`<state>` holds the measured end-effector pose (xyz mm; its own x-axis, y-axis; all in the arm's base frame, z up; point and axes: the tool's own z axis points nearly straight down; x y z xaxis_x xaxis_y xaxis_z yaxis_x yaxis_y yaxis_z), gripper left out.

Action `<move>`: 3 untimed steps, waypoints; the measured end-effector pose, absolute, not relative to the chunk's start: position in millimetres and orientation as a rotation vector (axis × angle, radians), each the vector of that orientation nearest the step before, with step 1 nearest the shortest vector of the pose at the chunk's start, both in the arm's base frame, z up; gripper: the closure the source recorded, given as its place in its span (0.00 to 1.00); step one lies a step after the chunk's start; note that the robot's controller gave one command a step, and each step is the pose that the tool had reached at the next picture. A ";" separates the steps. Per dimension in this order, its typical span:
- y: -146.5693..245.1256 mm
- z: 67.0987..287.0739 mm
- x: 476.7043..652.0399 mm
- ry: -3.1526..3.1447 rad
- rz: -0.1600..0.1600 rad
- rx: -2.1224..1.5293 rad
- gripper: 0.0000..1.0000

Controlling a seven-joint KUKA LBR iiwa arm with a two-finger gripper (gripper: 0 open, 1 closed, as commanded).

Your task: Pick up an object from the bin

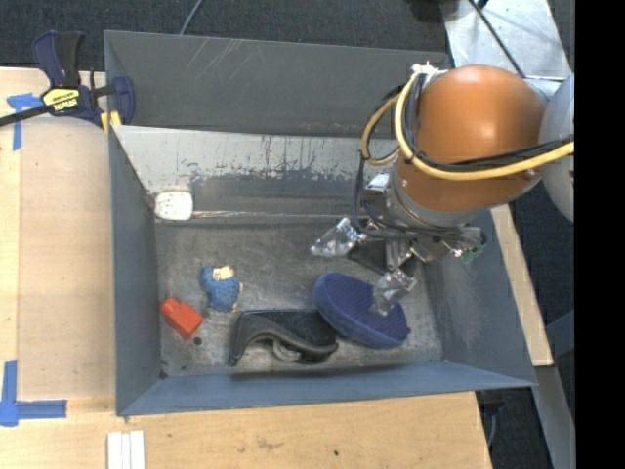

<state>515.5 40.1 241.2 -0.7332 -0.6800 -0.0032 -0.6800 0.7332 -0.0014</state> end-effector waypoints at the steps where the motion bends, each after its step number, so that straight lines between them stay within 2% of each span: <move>1: 63.2 85.0 566.5 2.871 -0.006 -1.253 0.00; 2: 116.8 79.2 528.2 2.669 -0.025 -1.558 0.00; 3: 156.7 169.3 520.3 2.745 -0.001 -1.501 0.00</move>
Offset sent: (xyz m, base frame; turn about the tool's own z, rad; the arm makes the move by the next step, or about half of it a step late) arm 0.0503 0.0250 -0.1712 -0.0791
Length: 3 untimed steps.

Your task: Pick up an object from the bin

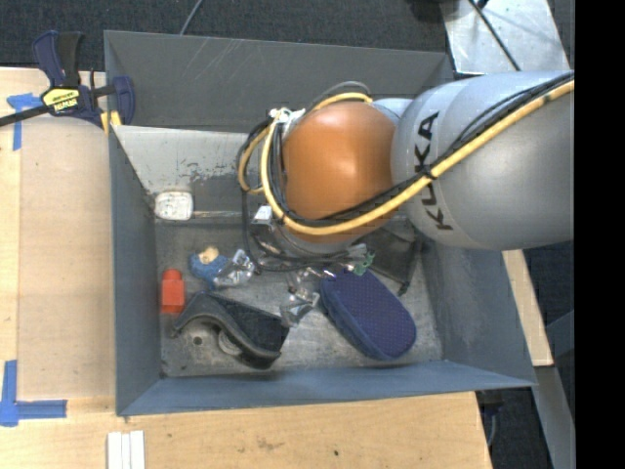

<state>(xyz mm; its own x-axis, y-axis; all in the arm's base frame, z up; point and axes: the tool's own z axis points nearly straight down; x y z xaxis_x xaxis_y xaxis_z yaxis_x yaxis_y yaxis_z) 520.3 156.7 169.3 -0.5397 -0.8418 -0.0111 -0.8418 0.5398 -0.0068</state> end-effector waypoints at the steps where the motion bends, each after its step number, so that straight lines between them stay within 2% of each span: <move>1: 193.8 116.0 599.2 2.617 0.001 -1.728 0.00; 2: 186.2 78.3 611.4 2.332 0.000 -2.098 0.00; 3: 186.6 79.9 611.9 2.334 0.001 -2.095 1.00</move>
Offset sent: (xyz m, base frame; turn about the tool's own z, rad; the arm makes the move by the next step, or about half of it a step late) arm 0.0773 0.0366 -0.0522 -0.1679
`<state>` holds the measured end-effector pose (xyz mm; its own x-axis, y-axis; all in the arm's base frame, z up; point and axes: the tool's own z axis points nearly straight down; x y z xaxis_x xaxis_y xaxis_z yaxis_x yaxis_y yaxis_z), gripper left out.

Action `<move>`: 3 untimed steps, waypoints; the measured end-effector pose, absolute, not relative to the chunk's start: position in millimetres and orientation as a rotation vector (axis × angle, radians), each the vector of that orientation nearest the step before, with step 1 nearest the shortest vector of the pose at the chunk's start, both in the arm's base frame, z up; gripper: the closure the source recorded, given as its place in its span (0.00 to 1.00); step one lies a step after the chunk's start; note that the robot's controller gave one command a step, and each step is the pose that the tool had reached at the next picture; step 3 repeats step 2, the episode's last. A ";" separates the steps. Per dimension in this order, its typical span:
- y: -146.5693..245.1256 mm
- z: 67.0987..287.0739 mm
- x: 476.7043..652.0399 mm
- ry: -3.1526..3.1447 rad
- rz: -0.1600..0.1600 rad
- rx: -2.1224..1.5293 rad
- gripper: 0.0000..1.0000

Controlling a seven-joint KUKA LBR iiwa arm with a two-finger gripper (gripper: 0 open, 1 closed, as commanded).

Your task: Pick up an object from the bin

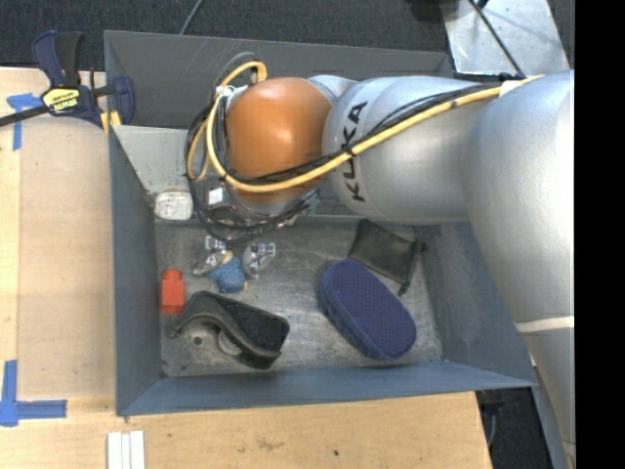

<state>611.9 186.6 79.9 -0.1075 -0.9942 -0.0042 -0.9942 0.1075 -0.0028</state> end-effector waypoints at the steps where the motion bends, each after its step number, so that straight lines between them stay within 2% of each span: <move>1: 184.4 80.1 609.1 2.162 0.000 -2.276 1.00; 2: 176.4 222.2 615.8 2.107 -0.008 -2.316 1.00; 3: 176.4 222.2 615.8 2.107 -0.008 -2.316 1.00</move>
Offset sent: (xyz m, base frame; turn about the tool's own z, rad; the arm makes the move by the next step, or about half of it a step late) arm -0.0036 -0.0025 -0.0007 -0.1606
